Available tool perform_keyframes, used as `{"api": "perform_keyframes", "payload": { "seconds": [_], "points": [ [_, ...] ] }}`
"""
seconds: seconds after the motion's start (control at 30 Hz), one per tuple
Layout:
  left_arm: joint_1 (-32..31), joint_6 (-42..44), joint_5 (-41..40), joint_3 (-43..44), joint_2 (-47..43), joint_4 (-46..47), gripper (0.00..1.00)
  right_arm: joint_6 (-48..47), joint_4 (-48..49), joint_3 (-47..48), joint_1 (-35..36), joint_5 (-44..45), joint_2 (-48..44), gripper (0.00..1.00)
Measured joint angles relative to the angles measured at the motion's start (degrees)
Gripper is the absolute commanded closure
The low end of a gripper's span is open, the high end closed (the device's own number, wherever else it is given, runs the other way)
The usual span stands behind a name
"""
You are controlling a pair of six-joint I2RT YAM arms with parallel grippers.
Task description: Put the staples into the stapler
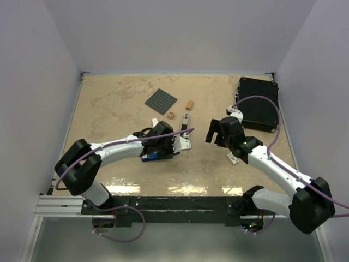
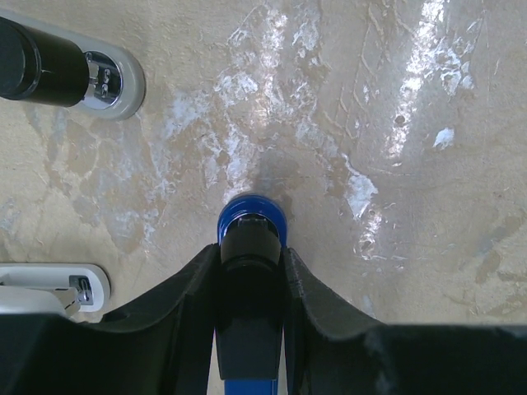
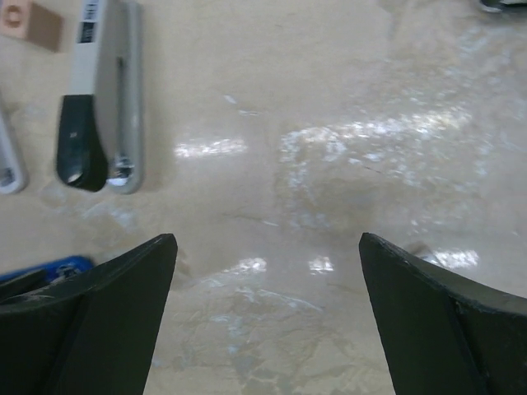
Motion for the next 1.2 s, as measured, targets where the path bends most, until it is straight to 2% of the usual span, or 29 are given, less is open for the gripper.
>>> {"api": "perform_keyframes", "payload": {
  "seconds": [0.07, 0.17, 0.2, 0.3, 0.47, 0.63, 0.77, 0.97, 1.13, 1.2],
  "points": [
    [0.0, -0.2, 0.2, 0.2, 0.1, -0.3, 0.43, 1.1, -3.9, 1.7, -0.7, 2.6, 1.7, 0.01],
    [0.0, -0.2, 0.4, 0.3, 0.6, -1.6, 0.23, 2.5, -8.5, 2.3, -1.8, 5.2, 3.5, 0.01],
    [0.0, -0.2, 0.5, 0.3, 0.7, -2.1, 0.13, 2.8, -9.6, 2.3, -2.2, 5.6, 3.8, 0.02],
    [0.0, -0.7, 0.8, 0.3, 0.1, -2.4, 0.00, 3.7, -12.2, 2.3, -4.5, 5.8, 4.7, 0.02],
    [0.0, -2.3, 1.2, -0.1, -7.3, -0.8, 0.00, 5.4, -13.3, 1.1, -9.4, 5.7, 4.7, 0.02],
    [0.0, -4.2, 1.2, -2.5, -19.3, 5.9, 0.00, 6.9, -13.4, -1.5, -12.9, 3.6, 5.0, 0.02],
    [0.0, -5.9, -0.2, -3.8, -24.4, 9.8, 0.00, 9.3, -13.7, -2.7, -14.7, 2.9, 6.3, 0.02],
    [0.0, -6.9, -3.2, -6.1, -28.8, 13.6, 0.00, 13.7, -13.7, -4.0, -16.3, 2.4, 6.6, 0.05],
    [0.0, -6.8, -5.9, -6.4, -29.2, 14.7, 0.00, 15.7, -13.0, -4.5, -16.3, 0.6, 8.0, 0.12],
    [0.0, -6.8, -6.6, -6.5, -29.3, 14.8, 0.00, 15.9, -12.6, -4.9, -16.3, -0.3, 8.5, 0.19]
  ]
}}
